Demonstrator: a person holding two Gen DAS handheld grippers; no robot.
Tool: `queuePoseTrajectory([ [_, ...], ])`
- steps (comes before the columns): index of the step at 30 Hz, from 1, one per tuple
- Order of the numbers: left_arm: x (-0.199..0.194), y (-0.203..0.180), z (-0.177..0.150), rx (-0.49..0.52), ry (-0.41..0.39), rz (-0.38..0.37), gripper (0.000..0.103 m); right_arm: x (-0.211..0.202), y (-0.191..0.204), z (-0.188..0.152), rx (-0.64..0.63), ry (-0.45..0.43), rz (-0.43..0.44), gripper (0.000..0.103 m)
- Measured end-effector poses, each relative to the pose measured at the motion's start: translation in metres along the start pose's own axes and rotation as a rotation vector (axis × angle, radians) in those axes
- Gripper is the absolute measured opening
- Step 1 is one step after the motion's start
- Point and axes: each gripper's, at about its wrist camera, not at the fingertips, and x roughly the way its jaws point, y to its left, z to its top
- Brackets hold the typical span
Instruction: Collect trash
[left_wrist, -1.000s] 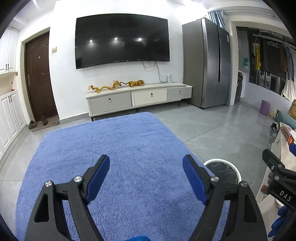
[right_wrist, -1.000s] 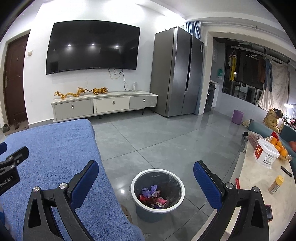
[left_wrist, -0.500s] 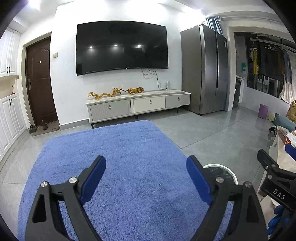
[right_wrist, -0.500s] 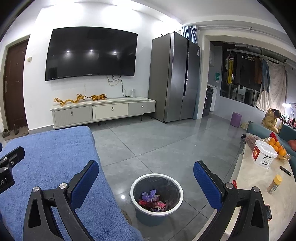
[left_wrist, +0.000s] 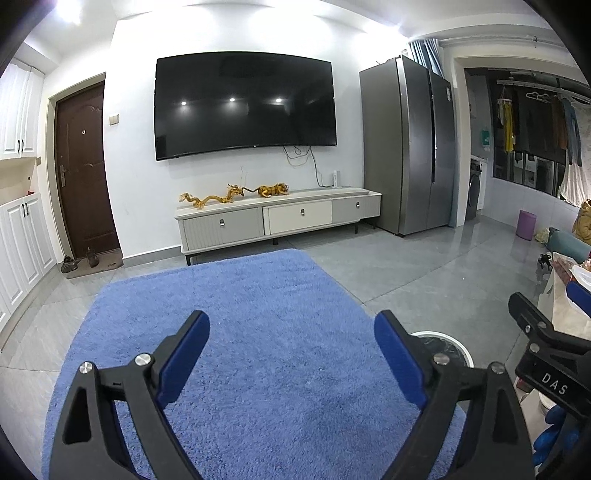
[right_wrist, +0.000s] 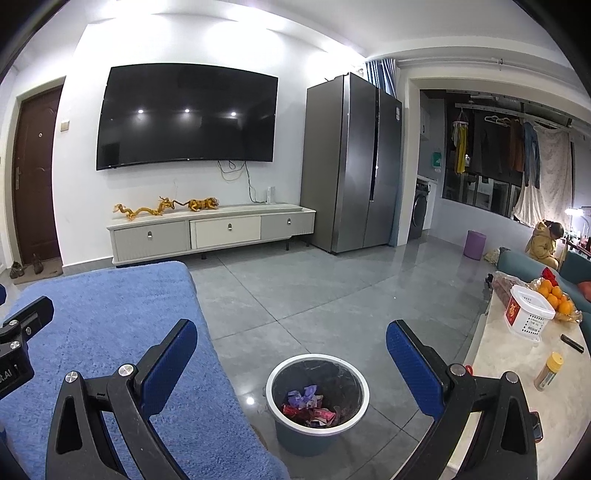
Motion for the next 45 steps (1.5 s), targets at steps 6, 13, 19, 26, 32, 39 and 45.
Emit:
queuePoseTrajectory([
  [6, -0.008, 0.003, 0.001, -0.002, -0.012, 0.002, 0.093, -0.01, 0.001, 0.003, -0.003, -0.02, 0.006, 0.103],
  [13, -0.014, 0.006, 0.003, -0.004, -0.025, 0.004, 0.093, -0.019, 0.002, 0.005, -0.004, -0.039, 0.01, 0.103],
  [19, -0.022, 0.004, 0.002, -0.001, -0.036, 0.005, 0.094, -0.022, 0.0, 0.004, -0.007, -0.047, 0.014, 0.103],
  [26, -0.022, 0.004, 0.002, 0.003, -0.04, 0.005, 0.094, -0.023, 0.0, 0.004, -0.011, -0.061, 0.009, 0.103],
  [32, -0.022, 0.005, 0.0, -0.005, -0.038, 0.008, 0.094, -0.024, 0.002, 0.003, -0.016, -0.065, -0.002, 0.103],
  [39, -0.021, 0.004, -0.002, -0.004, -0.034, 0.012, 0.094, -0.023, -0.001, 0.003, -0.018, -0.063, -0.017, 0.103],
  [45, -0.02, 0.003, -0.002, 0.0, -0.032, 0.01, 0.094, -0.018, -0.008, 0.004, -0.009, -0.061, -0.031, 0.103],
])
